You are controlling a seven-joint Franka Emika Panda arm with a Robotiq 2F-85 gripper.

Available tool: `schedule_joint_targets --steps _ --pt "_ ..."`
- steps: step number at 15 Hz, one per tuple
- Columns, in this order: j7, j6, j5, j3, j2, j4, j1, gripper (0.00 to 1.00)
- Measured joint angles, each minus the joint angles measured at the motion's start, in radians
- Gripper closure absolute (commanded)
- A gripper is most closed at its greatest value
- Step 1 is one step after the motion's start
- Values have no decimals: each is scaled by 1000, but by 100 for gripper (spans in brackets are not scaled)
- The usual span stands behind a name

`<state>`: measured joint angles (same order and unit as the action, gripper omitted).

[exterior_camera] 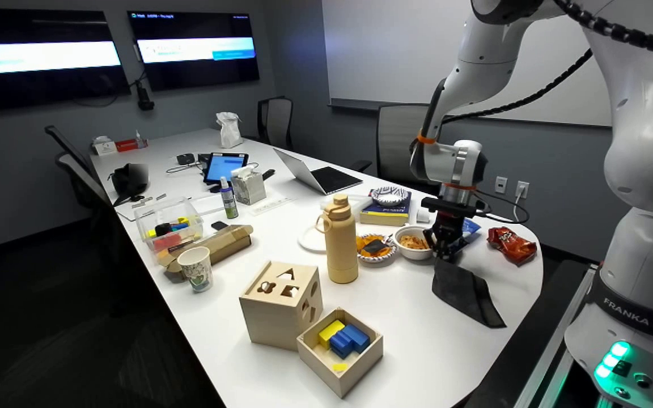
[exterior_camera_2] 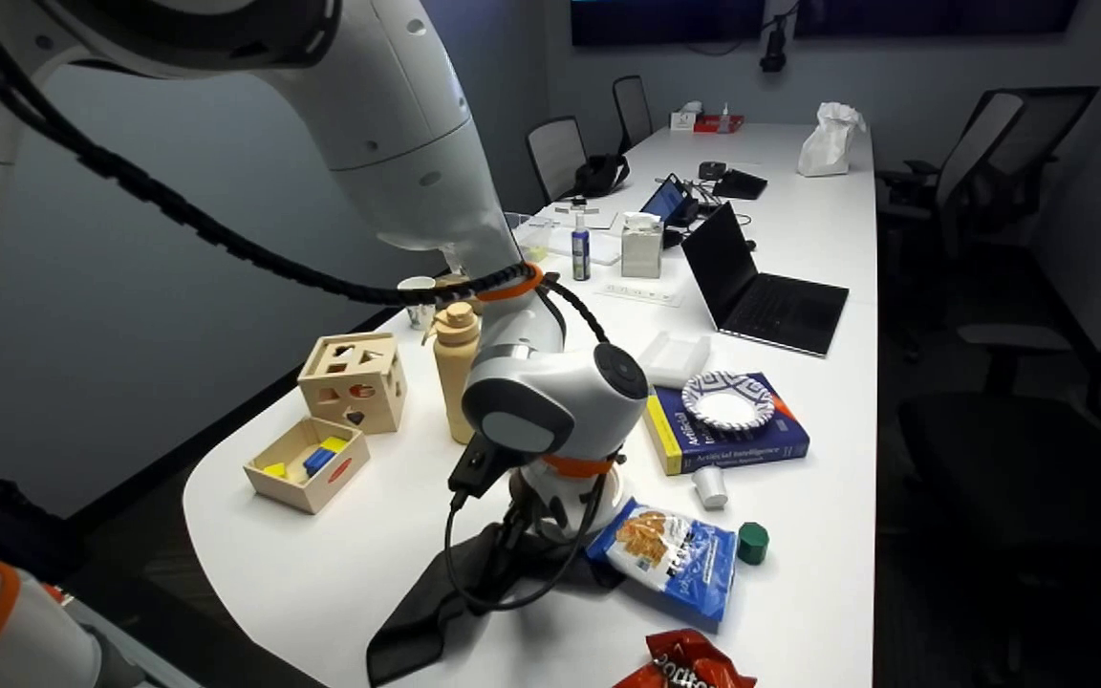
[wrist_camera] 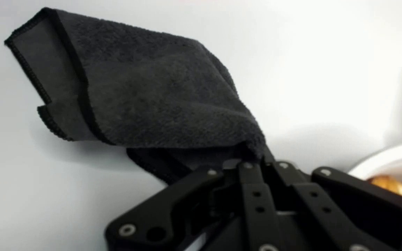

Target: Use the black towel to clean the table

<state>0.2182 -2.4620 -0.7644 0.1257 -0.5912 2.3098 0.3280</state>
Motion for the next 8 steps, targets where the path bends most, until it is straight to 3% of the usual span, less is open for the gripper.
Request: schedule_joint_targets --steps 4,8 --pt "-76 62 -18 -77 -41 -23 -17 99" --pt "-90 116 -23 -91 -47 -7 -58 99"
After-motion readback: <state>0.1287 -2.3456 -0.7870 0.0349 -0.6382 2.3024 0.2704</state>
